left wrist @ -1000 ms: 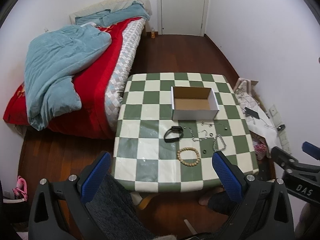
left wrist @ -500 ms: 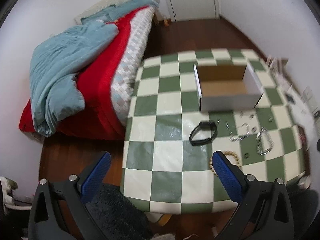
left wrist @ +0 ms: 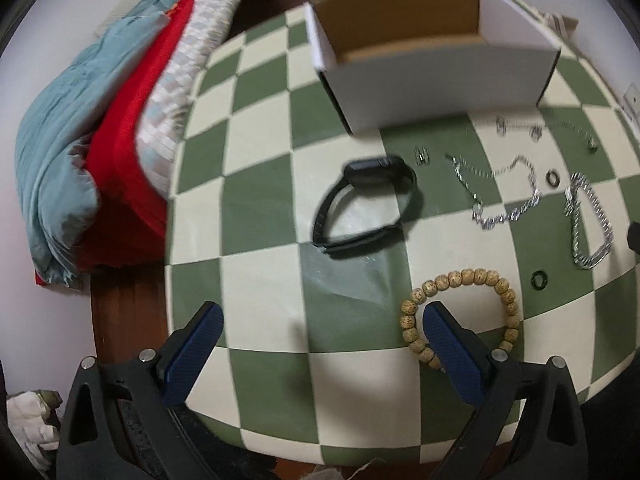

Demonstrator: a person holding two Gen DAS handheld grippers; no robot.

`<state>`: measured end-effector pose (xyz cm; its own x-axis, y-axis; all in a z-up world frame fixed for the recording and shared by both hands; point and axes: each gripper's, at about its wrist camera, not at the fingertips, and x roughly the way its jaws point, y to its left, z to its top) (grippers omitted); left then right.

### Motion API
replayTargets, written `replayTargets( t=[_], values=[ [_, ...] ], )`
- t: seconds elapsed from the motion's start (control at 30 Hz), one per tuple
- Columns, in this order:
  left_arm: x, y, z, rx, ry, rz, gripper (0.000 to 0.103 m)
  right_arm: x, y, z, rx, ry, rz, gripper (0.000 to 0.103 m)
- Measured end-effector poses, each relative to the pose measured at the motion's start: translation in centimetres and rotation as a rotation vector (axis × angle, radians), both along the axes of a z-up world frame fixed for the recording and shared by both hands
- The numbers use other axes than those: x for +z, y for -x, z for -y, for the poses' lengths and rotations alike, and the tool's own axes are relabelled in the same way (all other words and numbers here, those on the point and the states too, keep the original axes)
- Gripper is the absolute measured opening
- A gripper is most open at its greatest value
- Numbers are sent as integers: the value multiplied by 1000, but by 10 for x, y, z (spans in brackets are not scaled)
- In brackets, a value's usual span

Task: Organize jewelry
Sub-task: 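Grasp the wooden bead bracelet with the left gripper while the right gripper grasps the silver chain bracelet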

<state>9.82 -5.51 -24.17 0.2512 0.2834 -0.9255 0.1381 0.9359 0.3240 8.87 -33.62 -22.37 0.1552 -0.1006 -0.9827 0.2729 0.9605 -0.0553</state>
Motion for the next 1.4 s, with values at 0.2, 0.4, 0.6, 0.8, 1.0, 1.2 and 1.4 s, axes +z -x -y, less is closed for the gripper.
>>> replayTargets(
  t=[0.2, 0.4, 0.6, 0.8, 1.0, 1.2, 1.4],
  values=[
    [-19, -4, 3, -15, 39, -55, 77, -21, -7, -13, 47, -22, -18, 65],
    [-20, -1, 3, -23, 132, -56, 49, -27, -6, -18, 84, -28, -21, 55],
    [-19, 5, 16, -60, 179, -44, 7, -26, -2, -26, 113, -20, 10, 48],
    [-18, 13, 19, -63, 182, -28, 6, -23, -4, -31, 124, -28, 15, 5],
    [-3, 10, 10, -62, 208, -9, 6, -6, 5, -17, 57, -141, 81, 4],
    [30, 8, 8, -81, 238, 55, 6, 19, 6, -10, 62, -172, 132, 4],
    [67, 4, 8, -84, 269, 130, 6, 46, 5, -12, 75, -180, 173, 4]
  ],
)
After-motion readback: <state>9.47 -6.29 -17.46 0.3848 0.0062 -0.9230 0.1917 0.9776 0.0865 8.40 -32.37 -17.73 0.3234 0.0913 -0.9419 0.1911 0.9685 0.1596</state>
